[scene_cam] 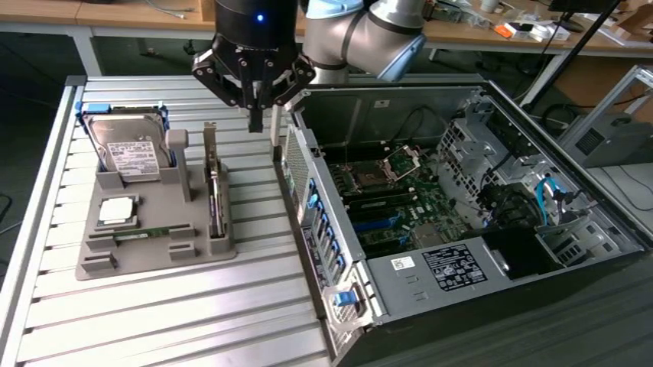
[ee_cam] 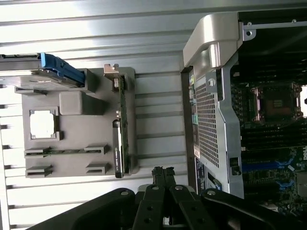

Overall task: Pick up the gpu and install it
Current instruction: 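Reach for the gpu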

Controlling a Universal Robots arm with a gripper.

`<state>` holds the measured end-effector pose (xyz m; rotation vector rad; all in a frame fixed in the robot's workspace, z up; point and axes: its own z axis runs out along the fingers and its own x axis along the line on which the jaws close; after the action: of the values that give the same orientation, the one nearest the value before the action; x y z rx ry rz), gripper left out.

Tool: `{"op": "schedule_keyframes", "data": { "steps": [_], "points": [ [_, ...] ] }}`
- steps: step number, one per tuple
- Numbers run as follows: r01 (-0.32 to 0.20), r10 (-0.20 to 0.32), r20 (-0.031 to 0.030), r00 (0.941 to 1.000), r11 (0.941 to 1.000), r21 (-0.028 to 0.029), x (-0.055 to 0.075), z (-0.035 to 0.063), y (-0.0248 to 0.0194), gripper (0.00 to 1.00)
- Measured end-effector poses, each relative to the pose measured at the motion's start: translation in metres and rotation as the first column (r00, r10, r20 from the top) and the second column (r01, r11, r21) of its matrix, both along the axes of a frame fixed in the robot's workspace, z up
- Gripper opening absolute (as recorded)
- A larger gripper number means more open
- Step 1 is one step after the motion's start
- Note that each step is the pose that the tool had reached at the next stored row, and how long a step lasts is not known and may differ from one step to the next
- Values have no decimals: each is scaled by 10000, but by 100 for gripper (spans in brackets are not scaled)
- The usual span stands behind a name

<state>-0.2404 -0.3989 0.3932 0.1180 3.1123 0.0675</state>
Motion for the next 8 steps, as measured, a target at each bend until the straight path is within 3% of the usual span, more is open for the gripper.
{"op": "schedule_keyframes", "data": {
  "steps": [8],
  "points": [
    [-1, 1, -1, 10000, 10000, 0, -94, 0, 0, 11]
  ]
}}
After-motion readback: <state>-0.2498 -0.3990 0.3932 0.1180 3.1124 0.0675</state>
